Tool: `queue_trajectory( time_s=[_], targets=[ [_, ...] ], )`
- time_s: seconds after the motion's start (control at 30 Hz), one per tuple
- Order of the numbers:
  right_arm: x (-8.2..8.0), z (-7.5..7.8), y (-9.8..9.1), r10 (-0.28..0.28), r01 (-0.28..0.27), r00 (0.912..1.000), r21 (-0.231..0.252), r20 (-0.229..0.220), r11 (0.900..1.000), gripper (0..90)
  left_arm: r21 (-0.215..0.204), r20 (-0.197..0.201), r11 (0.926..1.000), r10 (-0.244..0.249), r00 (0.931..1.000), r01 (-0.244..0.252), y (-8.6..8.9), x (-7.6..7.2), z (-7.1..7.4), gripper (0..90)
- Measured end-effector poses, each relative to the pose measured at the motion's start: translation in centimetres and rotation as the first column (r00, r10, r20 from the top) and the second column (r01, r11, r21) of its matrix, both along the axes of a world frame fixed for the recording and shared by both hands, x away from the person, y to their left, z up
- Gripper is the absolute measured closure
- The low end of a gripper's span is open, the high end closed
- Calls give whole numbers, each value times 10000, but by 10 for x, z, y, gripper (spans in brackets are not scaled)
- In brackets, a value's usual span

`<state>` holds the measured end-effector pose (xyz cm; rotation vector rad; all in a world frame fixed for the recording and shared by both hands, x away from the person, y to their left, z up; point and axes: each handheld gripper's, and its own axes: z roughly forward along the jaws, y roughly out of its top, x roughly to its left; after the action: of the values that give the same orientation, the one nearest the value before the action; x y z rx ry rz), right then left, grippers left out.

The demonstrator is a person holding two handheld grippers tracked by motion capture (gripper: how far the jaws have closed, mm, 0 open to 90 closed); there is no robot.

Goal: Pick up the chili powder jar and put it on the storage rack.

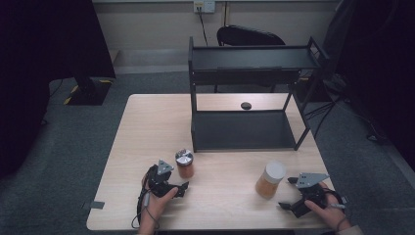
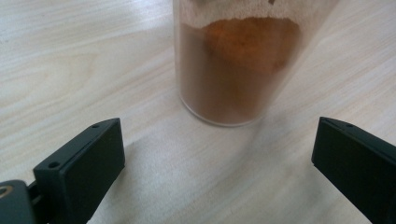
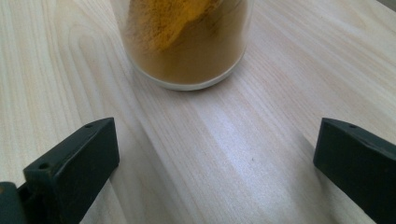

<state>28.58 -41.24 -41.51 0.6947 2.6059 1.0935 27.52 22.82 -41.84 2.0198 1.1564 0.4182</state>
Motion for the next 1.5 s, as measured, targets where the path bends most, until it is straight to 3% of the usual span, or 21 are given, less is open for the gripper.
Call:
queue_trajectory(
  time_s=[0.2,0.83,1.03,1.5],
  targets=[
    [0,0,0,0,0,10000,-1,3,10000,0,-377,115,9993,65,9999,-61,3,6,1,18],
    [0,0,0,1,-1,10000,1,5,10000,0,-615,352,9980,-94,9993,115,-3,22,0,37],
    [0,0,0,-1,1,10000,1,2,10000,0,-839,675,9961,-227,9975,284,-2,24,-5,102],
    [0,0,0,2,-2,10000,0,5,10000,0,-895,771,9933,-662,9948,730,-4,32,-8,259]
  ],
)
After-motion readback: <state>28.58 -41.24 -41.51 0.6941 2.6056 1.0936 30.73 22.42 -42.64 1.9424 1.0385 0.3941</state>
